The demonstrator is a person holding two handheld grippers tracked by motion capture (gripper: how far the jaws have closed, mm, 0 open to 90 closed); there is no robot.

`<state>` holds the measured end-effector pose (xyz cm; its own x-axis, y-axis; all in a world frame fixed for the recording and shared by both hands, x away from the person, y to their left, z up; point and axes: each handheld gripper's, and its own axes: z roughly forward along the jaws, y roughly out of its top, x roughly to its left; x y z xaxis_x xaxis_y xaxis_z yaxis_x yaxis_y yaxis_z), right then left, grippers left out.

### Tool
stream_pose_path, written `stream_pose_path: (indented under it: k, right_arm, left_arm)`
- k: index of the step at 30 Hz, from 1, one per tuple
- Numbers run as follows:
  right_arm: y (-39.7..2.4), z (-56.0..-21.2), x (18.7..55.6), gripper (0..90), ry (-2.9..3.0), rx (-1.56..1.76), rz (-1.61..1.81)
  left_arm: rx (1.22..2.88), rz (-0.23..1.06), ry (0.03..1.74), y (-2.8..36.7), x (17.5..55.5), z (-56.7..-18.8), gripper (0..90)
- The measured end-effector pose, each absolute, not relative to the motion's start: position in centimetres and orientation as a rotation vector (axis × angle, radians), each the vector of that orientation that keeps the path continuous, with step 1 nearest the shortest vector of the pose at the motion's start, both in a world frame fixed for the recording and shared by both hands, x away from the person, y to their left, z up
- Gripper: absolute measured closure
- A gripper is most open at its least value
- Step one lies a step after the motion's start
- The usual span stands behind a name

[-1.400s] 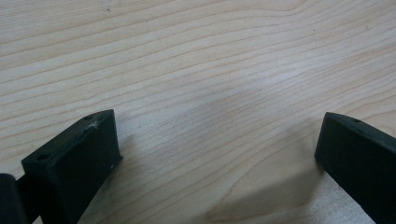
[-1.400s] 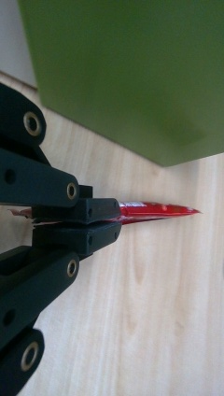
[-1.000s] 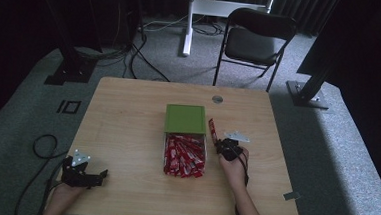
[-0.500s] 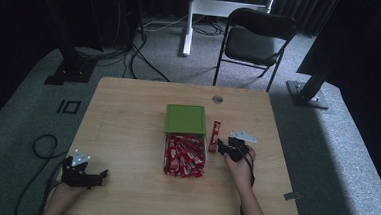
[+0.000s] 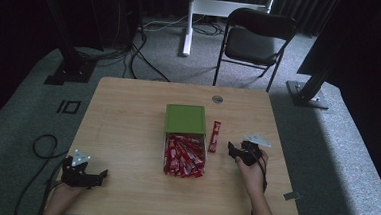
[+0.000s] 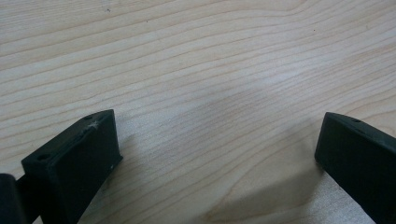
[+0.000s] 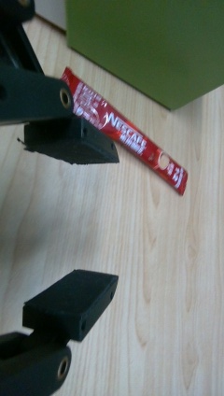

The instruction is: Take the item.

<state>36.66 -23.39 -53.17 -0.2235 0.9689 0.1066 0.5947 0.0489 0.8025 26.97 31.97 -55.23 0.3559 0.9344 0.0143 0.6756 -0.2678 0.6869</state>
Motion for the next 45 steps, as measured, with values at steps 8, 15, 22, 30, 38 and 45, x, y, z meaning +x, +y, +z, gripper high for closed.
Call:
stream_pose_path:
  k: [8,15,22,30,38,45]
  right_arm:
    - [-24.7,-53.6,36.0,23.5,1.871,1.585,1.003]
    - [-25.9,-54.0,35.1,20.5,1.878,1.605,0.971]
    - [-27.1,-53.9,34.1,18.4,1.883,1.592,0.937]
    - [-28.2,-54.1,32.9,18.3,1.881,1.622,0.928]
    - [-29.0,-54.2,31.8,18.4,1.861,1.638,0.920]
    - [-29.7,-54.7,30.7,17.4,1.857,1.655,0.898]
  left_arm:
    - [2.034,0.571,1.393,32.0,27.0,-55.2,0.6]
    - [2.034,0.571,1.393,32.0,27.0,-55.2,0.6]
    - [2.034,0.571,1.393,32.0,27.0,-55.2,0.6]
    - [2.035,0.571,1.393,32.0,27.0,-55.2,0.7]
    - [2.036,0.571,1.393,32.0,27.0,-55.2,0.6]
    - [2.036,0.571,1.393,32.0,27.0,-55.2,0.6]
